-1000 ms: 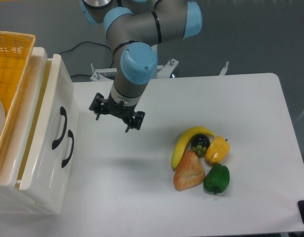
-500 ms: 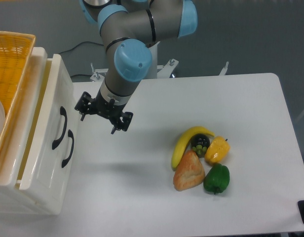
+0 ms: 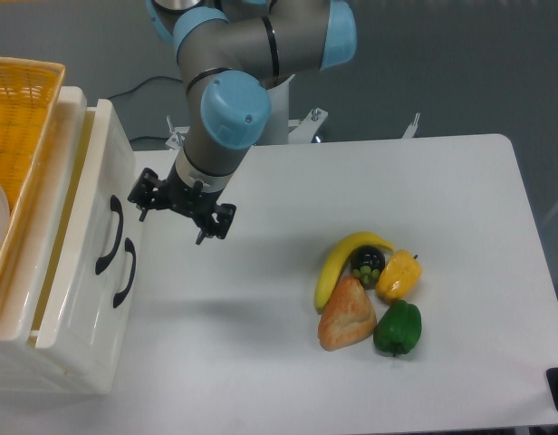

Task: Slide the top white drawer open
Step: 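Move the gripper across the table toward the upper drawer's black handle, then lower the gripper onto the upper drawer handle and close on it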

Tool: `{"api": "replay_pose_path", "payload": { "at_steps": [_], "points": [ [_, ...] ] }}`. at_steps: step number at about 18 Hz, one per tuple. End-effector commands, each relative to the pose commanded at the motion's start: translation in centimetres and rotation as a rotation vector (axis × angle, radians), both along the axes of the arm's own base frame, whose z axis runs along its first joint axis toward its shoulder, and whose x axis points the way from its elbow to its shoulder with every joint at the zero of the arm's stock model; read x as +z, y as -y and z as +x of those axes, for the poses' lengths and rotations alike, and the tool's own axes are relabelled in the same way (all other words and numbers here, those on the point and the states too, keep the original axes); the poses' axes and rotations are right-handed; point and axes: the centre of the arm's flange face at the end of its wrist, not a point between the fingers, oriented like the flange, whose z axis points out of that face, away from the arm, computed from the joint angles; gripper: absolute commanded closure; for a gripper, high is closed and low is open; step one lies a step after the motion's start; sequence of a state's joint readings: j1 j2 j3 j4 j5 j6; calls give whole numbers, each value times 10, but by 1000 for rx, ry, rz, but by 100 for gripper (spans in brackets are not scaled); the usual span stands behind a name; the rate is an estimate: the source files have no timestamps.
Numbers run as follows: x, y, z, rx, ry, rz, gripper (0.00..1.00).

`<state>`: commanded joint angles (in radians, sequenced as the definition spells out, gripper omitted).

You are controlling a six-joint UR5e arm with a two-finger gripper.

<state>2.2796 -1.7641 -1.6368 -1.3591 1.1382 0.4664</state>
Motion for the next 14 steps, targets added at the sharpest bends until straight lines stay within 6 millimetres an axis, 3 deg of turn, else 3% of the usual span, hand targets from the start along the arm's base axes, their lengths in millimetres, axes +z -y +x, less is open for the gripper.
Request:
{"api": "replay_pose_path", "payload": {
  "at_steps": [3,14],
  "points": [
    [0,-8,10,6,-2,1,0],
    [-8,-17,14,42,17,7,0]
  ]
}}
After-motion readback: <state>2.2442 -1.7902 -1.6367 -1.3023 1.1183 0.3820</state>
